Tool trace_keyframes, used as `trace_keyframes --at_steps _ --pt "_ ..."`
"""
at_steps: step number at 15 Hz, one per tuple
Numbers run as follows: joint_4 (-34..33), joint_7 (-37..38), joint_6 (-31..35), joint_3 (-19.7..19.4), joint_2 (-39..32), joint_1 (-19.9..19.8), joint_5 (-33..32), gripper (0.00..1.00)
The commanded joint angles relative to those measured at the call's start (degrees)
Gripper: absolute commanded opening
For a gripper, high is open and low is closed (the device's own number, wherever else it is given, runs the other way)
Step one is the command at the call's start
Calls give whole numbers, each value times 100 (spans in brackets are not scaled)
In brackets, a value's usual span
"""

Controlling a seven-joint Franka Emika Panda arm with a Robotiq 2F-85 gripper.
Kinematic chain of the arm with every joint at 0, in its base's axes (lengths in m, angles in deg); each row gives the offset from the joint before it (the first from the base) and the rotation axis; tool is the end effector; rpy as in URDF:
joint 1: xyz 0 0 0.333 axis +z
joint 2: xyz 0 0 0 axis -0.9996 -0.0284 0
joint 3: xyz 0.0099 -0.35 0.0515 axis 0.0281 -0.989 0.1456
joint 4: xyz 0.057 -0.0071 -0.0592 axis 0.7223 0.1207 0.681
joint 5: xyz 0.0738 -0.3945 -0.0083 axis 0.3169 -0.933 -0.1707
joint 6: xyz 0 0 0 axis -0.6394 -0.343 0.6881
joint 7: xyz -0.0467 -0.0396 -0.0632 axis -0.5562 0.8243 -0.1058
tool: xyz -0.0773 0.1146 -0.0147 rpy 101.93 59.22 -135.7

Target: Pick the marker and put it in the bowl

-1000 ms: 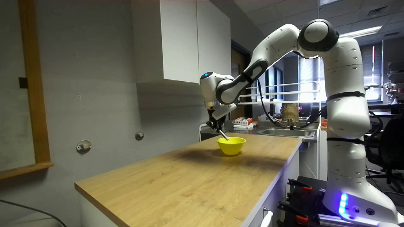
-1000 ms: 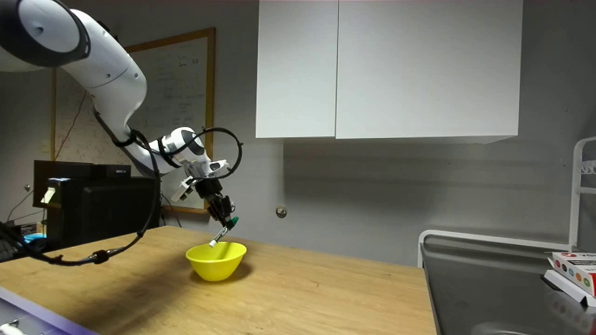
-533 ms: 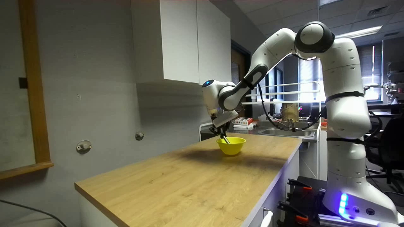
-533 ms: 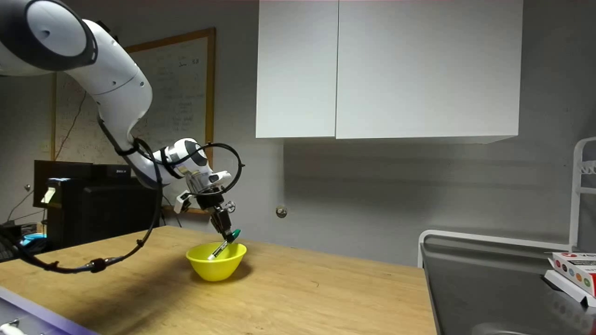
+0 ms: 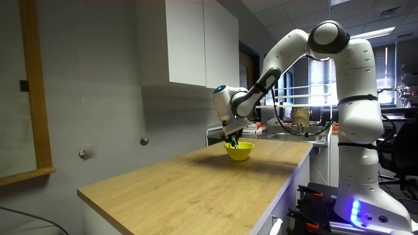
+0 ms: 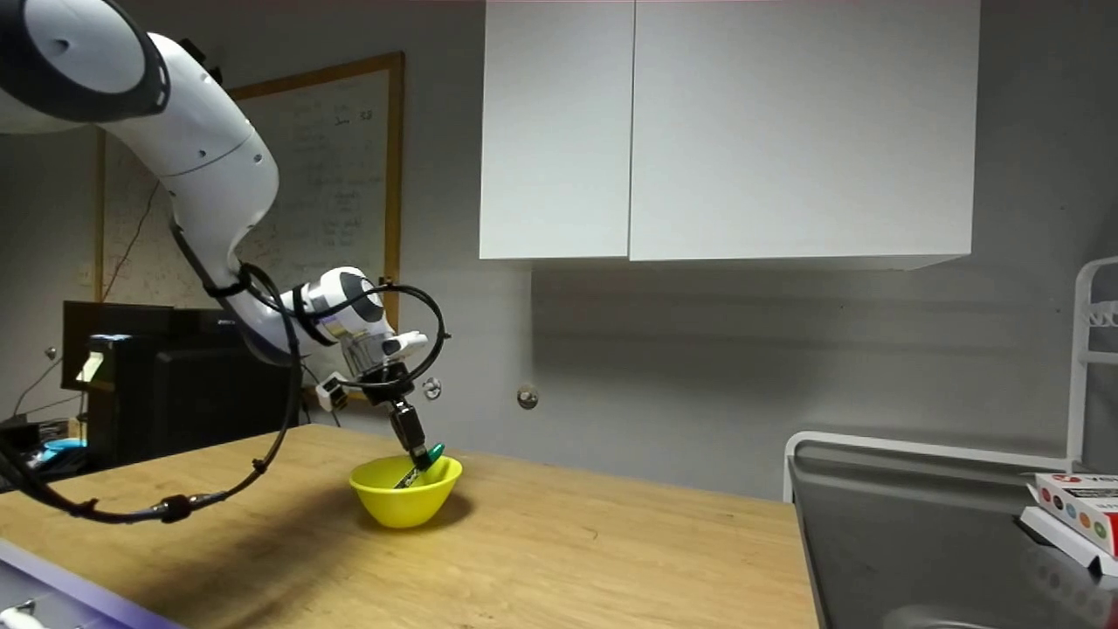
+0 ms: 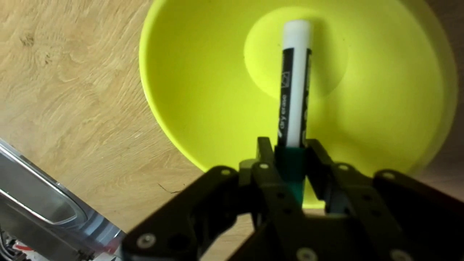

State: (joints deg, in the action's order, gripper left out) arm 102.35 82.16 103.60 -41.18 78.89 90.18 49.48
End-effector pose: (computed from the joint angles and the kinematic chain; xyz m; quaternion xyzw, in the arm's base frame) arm 0.5402 0.0003 0.3578 0.9060 -0.3322 0.1248 0.2308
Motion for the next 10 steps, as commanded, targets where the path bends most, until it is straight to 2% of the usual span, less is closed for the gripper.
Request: trace_keyframes --at_steps 1,6,8,10 --pt "243 229 57 -41 226 37 -66 61" --pt "301 216 9 -10 356 33 -69 99" --pt "331 79 -28 5 438 35 3 100" --pt "409 -392 38 22 579 42 234 100"
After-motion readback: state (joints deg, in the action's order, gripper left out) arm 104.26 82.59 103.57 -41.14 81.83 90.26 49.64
